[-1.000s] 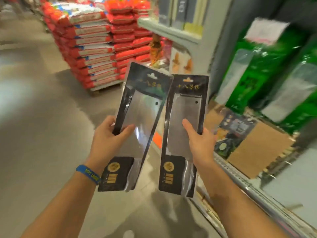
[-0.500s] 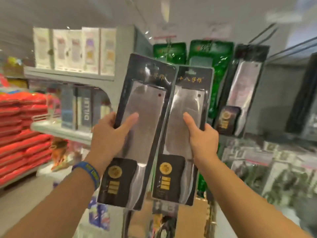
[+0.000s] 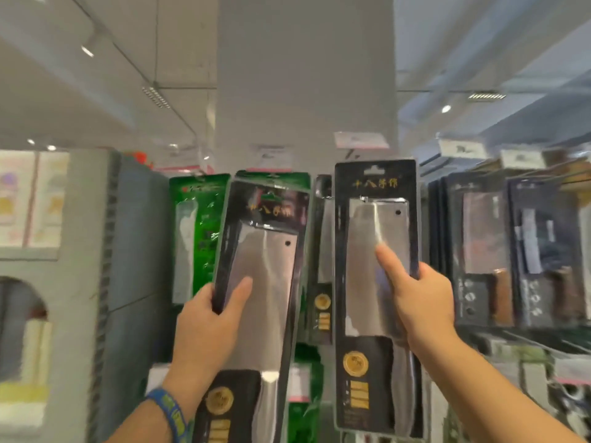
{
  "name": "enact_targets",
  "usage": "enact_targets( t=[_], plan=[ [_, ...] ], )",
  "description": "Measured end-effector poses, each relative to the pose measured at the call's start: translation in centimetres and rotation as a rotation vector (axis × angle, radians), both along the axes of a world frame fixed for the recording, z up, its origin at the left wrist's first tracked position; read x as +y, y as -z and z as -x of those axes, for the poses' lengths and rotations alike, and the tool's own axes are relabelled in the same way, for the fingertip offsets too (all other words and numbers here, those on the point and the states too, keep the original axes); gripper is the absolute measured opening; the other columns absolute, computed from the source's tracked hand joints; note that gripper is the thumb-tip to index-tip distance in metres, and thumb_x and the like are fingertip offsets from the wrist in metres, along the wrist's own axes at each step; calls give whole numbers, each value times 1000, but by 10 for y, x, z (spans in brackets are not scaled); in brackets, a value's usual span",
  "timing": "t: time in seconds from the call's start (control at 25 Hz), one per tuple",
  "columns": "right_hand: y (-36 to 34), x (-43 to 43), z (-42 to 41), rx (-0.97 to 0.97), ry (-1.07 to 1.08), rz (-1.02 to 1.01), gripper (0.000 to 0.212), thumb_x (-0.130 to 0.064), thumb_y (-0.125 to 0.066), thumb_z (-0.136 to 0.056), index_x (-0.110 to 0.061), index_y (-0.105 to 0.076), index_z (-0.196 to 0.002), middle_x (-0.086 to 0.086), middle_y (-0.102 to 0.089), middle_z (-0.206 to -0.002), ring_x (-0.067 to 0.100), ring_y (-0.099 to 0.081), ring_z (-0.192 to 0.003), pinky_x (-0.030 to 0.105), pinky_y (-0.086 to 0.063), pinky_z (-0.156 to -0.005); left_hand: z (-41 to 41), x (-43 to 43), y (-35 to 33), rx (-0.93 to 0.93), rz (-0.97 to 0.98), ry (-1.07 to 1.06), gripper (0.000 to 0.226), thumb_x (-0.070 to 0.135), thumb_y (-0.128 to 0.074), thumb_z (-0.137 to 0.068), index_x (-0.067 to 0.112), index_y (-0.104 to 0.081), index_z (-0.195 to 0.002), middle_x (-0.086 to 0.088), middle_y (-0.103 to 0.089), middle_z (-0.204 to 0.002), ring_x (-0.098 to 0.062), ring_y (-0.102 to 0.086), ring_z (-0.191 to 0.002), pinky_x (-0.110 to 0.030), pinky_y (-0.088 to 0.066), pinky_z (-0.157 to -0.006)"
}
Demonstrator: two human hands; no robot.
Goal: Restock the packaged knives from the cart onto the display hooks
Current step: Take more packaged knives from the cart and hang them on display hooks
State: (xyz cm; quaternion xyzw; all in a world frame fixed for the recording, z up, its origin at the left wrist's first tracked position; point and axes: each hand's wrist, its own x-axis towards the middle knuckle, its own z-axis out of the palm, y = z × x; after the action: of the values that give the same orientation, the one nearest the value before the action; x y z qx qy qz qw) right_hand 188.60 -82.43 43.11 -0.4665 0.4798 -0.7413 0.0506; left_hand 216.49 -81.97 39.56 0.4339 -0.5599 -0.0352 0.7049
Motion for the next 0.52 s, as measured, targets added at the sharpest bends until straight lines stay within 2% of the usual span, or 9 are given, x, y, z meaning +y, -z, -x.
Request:
enact_targets(
  t=[0.12,0.2,0.28,0.44,0.52],
  plan=[
    [6,-10,44,71,95,-29,79,-90,-62,-62,-17,-33,-59,-5,-33,-49,12,-32,-45,38,-30,-50,41,-25,-1,-40,-7,53,56,74,-56,-70,20,-67,-77,30,-67,-76,9,-63,-68,-8,-44,-48],
    [-3,-13,63,112,133,-32,79,-89,-61,-61,-16,-33,-61,-1,-34,-52,16,-32,-48,39,-31,-51,61,-40,-6,-51,-29,58,58,77,-55,-71,20,-67,-76,23,-69,-75,3,-63,-65,-20,-51,-53],
    [-21,-14,77,147,146,-2,77,-86,-63,-64,-14,-37,-61,2,-39,-53,17,-35,-50,38,-33,-51,75,-50,-17,-60,-47,64,62,78,-53,-71,18,-66,-73,17,-69,-72,0,-63,-62,-27,-50,-52],
    [-67,-8,93,217,184,95,74,-80,-67,-72,-10,-46,-61,3,-47,-55,17,-43,-52,35,-34,-51,92,-61,-49,-90,9,78,55,77,-52,-73,24,-64,-76,30,-67,-75,7,-62,-66,-21,-43,-51],
    [-86,-7,95,242,210,127,71,-79,-67,-74,-10,-51,-64,2,-53,-58,16,-48,-53,31,-34,-49,97,-69,-64,-105,42,82,56,78,-52,-73,24,-64,-77,24,-68,-74,2,-63,-65,-22,-43,-50]
  ],
)
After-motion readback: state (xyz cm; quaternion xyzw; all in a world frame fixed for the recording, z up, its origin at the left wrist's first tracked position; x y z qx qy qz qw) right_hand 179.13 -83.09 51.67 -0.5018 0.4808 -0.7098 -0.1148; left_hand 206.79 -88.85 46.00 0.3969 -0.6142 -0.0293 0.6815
